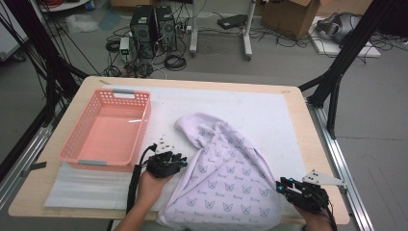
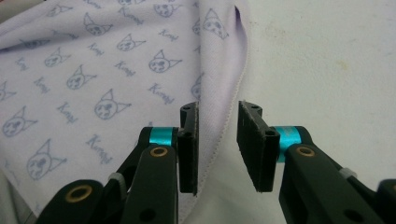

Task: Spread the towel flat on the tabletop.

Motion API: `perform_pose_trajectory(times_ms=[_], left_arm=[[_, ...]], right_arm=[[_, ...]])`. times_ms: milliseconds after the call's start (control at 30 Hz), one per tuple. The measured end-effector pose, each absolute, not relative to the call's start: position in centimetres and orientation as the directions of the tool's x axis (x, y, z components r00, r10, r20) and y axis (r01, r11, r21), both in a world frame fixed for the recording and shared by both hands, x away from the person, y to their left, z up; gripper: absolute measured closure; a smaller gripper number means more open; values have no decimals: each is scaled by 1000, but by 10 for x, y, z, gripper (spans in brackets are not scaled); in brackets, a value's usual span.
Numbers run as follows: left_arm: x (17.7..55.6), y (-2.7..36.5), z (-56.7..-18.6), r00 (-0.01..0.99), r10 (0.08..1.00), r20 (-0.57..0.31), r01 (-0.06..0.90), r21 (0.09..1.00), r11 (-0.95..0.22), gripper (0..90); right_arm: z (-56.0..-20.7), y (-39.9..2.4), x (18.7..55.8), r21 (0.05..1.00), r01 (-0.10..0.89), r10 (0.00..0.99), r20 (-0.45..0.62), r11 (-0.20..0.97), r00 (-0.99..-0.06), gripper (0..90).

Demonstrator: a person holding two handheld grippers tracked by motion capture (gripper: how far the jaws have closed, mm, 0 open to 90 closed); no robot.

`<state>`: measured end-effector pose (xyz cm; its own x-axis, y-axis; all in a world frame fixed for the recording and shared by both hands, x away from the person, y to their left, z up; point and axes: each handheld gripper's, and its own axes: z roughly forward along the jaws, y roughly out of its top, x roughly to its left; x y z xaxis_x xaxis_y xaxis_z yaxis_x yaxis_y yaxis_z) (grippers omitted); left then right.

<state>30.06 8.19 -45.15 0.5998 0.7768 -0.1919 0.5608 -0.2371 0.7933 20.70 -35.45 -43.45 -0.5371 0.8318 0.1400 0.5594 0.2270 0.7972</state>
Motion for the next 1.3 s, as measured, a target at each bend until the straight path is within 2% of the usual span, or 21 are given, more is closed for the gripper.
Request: perform_pose_trajectory(times_ms=[67,200,267,467,533,600,667,767,900,1100,1300], left_arm=[[300,74,-452,602,776,-188,561,792,-243,657],[301,68,-451,598,760,-254,567,804,-177,572],[301,64,-452,619,736,-274,572,800,-184,542],[297,39,-452,698,691,-187,523,792,-314,537],[295,30,-451,722,678,-140,492,793,-359,595],[294,24,-451,732,670,-125,475,799,-370,744],[292,23,-449,730,678,-88,455,804,-384,828],[294,32,-447,705,704,-87,470,801,-371,844],[298,59,-443,630,766,-125,514,808,-290,839],[301,95,-444,502,862,-75,531,813,-239,867],[297,110,-448,482,874,-60,529,815,-236,866]], right_arm=[[-433,-355,206,800,555,830,140,226,-540,684],[-433,-356,206,802,555,827,147,222,-543,684],[-433,-355,207,805,547,824,139,230,-550,684],[-433,-353,208,800,551,822,137,238,-554,684],[-433,-352,208,798,553,821,137,240,-555,684],[-433,-351,208,797,551,819,133,246,-558,684],[-433,-351,207,799,548,818,132,247,-560,683],[-432,-352,206,797,553,820,136,243,-556,681],[-432,-352,206,799,551,821,138,238,-554,680],[-433,-347,208,796,554,822,134,243,-553,676],[-435,-347,214,793,564,848,122,230,-517,672]])
